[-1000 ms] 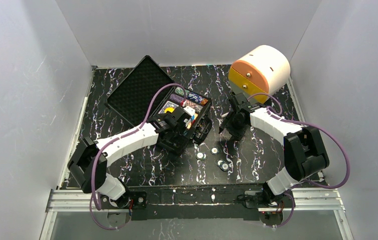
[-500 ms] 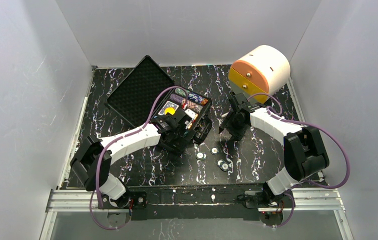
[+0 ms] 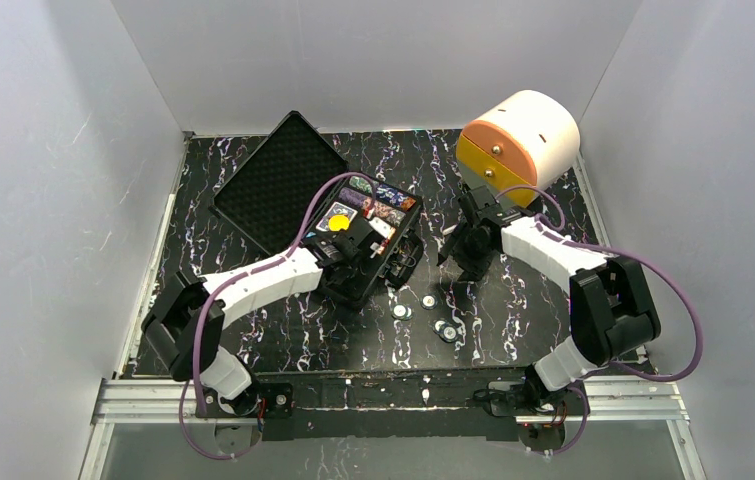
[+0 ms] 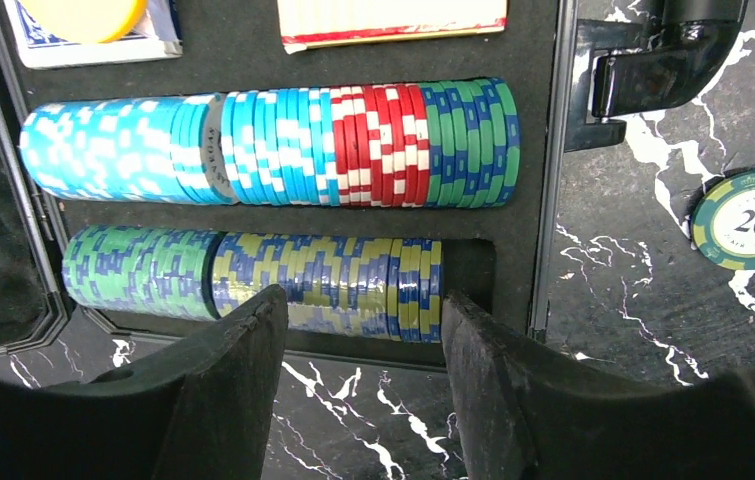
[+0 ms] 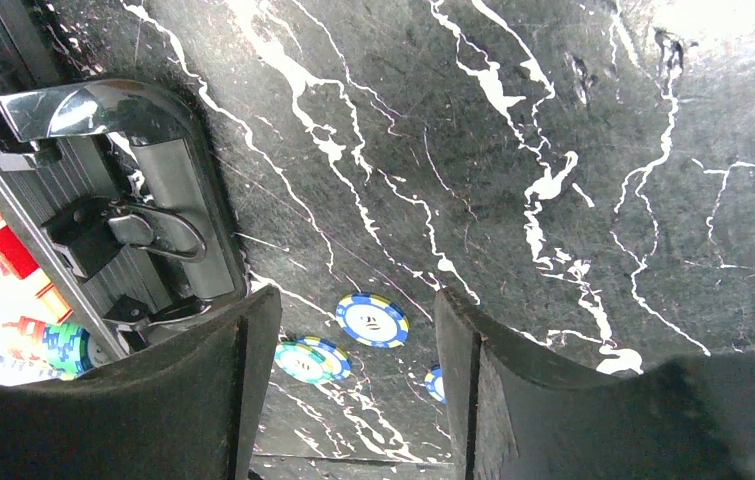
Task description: Pack up texas hold em set
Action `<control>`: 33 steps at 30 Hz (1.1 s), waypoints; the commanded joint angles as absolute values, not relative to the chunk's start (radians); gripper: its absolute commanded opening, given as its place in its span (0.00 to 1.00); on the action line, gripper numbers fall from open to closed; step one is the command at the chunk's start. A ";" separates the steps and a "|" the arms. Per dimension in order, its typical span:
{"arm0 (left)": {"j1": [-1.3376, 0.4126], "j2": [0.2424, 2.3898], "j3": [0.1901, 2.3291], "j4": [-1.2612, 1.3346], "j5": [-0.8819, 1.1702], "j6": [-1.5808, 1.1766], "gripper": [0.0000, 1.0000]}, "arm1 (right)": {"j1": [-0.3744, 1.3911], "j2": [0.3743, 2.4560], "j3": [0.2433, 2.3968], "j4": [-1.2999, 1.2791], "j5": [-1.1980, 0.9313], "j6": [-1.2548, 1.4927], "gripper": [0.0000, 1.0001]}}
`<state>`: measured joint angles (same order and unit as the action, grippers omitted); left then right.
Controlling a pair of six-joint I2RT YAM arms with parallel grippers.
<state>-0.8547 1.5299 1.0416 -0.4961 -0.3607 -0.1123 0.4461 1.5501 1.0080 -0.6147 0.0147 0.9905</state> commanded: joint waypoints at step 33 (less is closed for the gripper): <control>-0.855 1.383 0.961 -0.445 -0.355 -0.075 0.75 | 0.671 1.580 1.089 -0.736 0.188 0.799 0.74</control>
